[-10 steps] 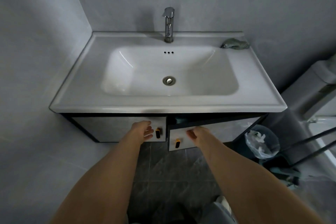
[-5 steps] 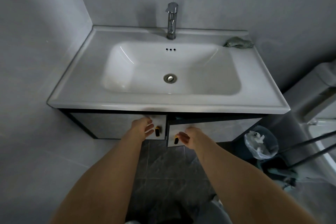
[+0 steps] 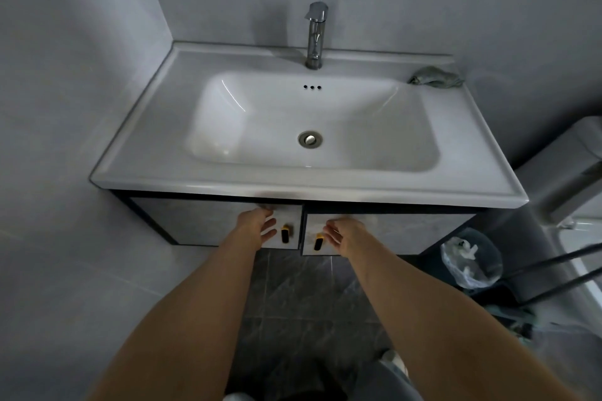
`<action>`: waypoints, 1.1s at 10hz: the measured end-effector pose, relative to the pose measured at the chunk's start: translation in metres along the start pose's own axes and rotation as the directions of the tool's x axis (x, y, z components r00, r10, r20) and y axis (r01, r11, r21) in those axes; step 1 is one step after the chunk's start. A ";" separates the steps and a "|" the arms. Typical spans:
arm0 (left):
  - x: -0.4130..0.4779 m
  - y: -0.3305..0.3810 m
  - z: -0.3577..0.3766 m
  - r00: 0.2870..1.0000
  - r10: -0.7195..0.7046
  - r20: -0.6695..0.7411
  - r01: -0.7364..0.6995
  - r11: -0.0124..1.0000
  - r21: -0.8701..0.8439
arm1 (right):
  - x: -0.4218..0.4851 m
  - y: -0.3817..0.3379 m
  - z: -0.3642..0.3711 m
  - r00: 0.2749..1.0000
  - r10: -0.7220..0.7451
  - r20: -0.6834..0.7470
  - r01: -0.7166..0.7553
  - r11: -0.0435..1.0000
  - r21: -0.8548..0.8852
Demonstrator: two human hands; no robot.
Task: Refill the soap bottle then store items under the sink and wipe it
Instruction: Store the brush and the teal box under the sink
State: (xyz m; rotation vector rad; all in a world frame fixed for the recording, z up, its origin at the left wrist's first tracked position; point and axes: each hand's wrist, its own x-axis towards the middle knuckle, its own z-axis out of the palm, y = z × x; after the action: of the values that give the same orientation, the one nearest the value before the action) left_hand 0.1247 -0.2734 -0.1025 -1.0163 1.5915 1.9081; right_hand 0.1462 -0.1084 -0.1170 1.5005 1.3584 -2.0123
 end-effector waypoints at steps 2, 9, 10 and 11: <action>0.000 0.001 0.000 1.000 0.004 0.000 -0.004 1.000 -0.004 | 0.008 -0.001 0.002 1.000 -0.010 -0.023 0.010 1.000 0.018; 0.004 0.004 -0.001 1.000 -0.014 0.005 0.014 1.000 -0.007 | 0.016 -0.011 0.003 0.994 -0.097 0.049 0.096 0.995 0.031; 0.003 0.004 -0.001 1.000 -0.020 -0.003 0.020 0.999 0.047 | 0.015 -0.008 -0.005 0.988 -0.103 0.116 0.097 0.994 0.052; -0.002 0.004 0.000 0.998 -0.064 -0.011 0.065 0.966 0.249 | 0.018 -0.007 -0.005 0.981 -0.132 0.139 0.147 0.984 -0.103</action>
State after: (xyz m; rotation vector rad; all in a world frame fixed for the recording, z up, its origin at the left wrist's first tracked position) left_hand 0.1229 -0.2741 -0.0981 -0.9512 1.7264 1.6142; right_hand 0.1368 -0.0957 -0.1288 1.2320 1.5322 -2.0394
